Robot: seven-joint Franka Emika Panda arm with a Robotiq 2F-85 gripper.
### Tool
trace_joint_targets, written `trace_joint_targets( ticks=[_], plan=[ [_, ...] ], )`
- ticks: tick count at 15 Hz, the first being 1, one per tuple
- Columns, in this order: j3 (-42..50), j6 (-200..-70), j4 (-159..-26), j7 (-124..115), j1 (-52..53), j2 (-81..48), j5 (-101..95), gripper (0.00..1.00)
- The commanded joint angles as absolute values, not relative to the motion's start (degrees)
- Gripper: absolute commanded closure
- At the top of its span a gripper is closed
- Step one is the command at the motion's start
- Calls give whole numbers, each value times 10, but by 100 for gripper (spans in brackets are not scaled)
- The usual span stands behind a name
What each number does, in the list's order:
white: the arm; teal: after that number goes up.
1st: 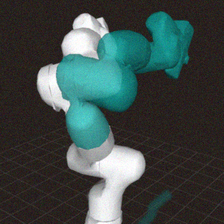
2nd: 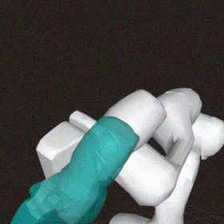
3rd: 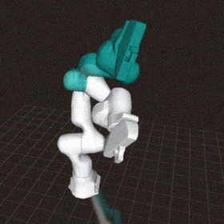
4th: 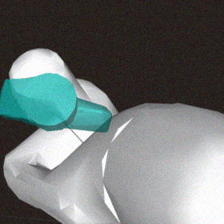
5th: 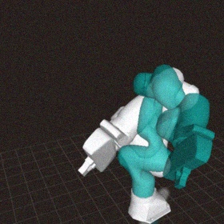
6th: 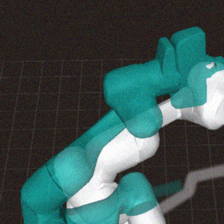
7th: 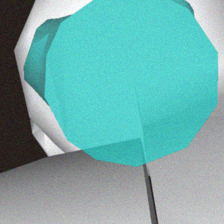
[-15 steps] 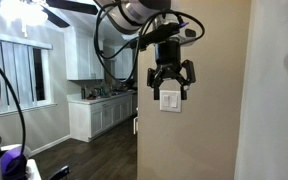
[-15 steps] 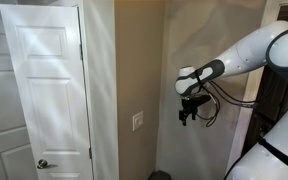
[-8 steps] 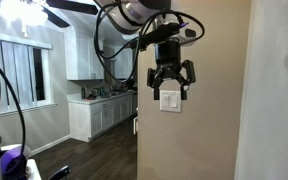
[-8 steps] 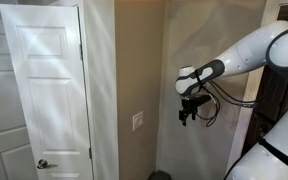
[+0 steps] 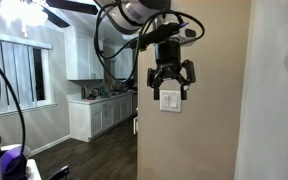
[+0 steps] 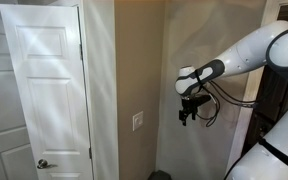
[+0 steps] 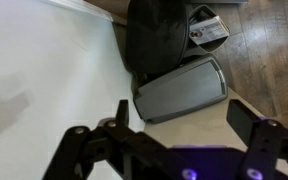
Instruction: Turn on the left light switch.
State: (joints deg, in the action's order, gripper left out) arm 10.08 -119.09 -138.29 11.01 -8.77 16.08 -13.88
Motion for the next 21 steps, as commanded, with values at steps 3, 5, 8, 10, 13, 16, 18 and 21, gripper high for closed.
trace_joint_targets(
  ticks=[3,5,8,10,13,16,18,21],
  plan=[
    [99,-1190,-1382,110,-89,161,-138,0],
    [99,-1190,-1382,110,-89,161,-138,0],
    [99,-1190,-1382,110,-89,161,-138,0],
    [100,-1193,-1381,115,-88,158,-136,0],
    [103,-1220,-1380,130,-81,148,-126,0],
    [105,-1304,-1381,154,-68,126,-107,0],
    [108,-1351,-1373,196,-53,102,-69,0],
    [111,-1404,-1362,285,-30,66,11,27]
  ],
)
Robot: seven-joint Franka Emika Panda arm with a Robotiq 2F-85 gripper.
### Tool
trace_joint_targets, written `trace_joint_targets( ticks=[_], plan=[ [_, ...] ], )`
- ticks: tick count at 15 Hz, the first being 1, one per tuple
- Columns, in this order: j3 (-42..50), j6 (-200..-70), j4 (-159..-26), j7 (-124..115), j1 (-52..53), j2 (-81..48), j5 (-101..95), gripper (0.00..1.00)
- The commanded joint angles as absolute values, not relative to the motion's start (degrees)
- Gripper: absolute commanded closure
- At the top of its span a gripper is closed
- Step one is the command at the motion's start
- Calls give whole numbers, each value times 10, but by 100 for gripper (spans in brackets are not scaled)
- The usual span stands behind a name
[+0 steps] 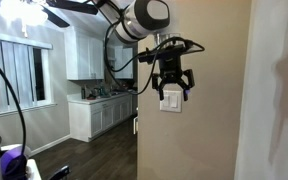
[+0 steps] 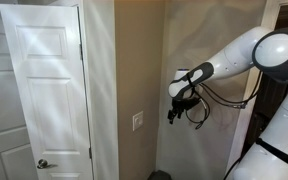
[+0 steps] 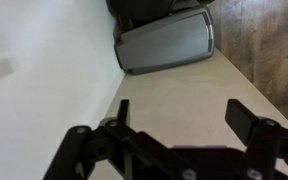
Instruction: Turn on the left light switch.
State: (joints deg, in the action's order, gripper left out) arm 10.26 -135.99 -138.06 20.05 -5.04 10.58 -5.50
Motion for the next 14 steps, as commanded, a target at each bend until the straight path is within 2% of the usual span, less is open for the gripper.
trace_joint_targets(
  ticks=[1,2,8,12,14],
  plan=[
    [110,-1422,-1357,315,-24,52,45,27],
    [109,-1436,-1351,345,-19,40,79,30],
    [81,-1457,-1289,539,-23,-28,309,70],
    [57,-1429,-1242,587,-42,-68,360,97],
    [45,-1426,-1223,596,-48,-88,367,100]
  ],
)
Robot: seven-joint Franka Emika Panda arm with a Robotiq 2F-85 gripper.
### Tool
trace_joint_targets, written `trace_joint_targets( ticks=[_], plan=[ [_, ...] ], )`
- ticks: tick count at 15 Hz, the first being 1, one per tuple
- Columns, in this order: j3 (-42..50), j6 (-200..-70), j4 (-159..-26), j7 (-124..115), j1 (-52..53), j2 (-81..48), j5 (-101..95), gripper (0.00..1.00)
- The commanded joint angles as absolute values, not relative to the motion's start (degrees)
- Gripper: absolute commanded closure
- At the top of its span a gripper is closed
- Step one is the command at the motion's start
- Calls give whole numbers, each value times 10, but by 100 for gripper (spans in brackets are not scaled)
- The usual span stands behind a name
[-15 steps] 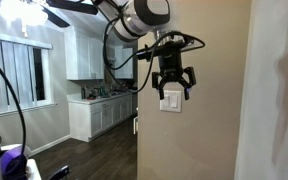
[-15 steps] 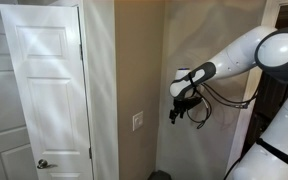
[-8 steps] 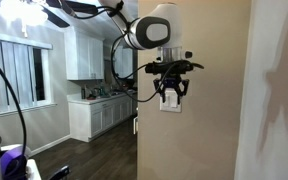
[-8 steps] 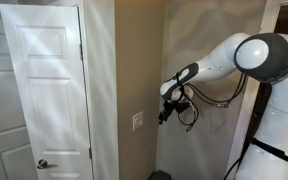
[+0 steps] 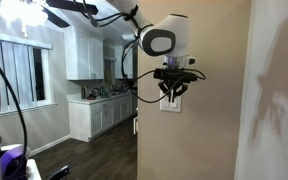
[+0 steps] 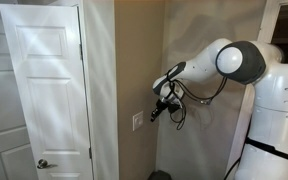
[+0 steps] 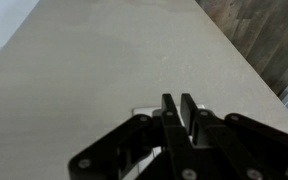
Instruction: Turn on the left light switch.
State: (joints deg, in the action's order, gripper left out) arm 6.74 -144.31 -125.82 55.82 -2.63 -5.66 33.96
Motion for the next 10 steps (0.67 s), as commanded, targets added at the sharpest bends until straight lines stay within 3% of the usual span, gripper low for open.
trace_joint_targets(
  ticks=[1,10],
  plan=[
    [37,-1433,-1214,596,-51,-98,368,100],
    [-11,-1423,-1152,578,-71,-164,341,100]
  ],
)
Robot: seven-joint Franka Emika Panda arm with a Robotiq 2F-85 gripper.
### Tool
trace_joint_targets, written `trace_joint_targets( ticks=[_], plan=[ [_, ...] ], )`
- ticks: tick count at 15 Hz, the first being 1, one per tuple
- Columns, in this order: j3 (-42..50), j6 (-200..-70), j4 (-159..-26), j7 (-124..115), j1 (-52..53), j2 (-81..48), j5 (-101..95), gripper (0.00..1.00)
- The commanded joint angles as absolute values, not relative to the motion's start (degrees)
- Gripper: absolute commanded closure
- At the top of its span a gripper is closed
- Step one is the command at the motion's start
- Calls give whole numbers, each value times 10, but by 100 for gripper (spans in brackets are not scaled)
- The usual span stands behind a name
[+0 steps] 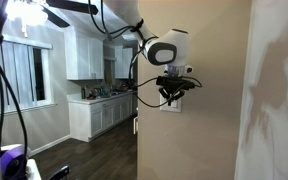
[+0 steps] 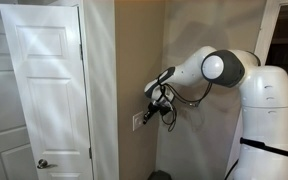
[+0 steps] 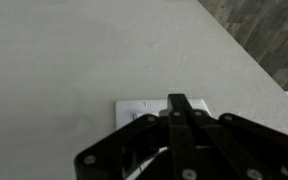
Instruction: Turn on the left light switch.
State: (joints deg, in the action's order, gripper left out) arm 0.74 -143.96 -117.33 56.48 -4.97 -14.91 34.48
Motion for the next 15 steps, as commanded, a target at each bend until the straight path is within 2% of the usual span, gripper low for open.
trace_joint_targets(
  ticks=[1,15],
  plan=[
    [-15,-1425,-1150,579,-74,-165,343,100],
    [-57,-1400,-1136,608,-97,-163,379,100]
  ],
)
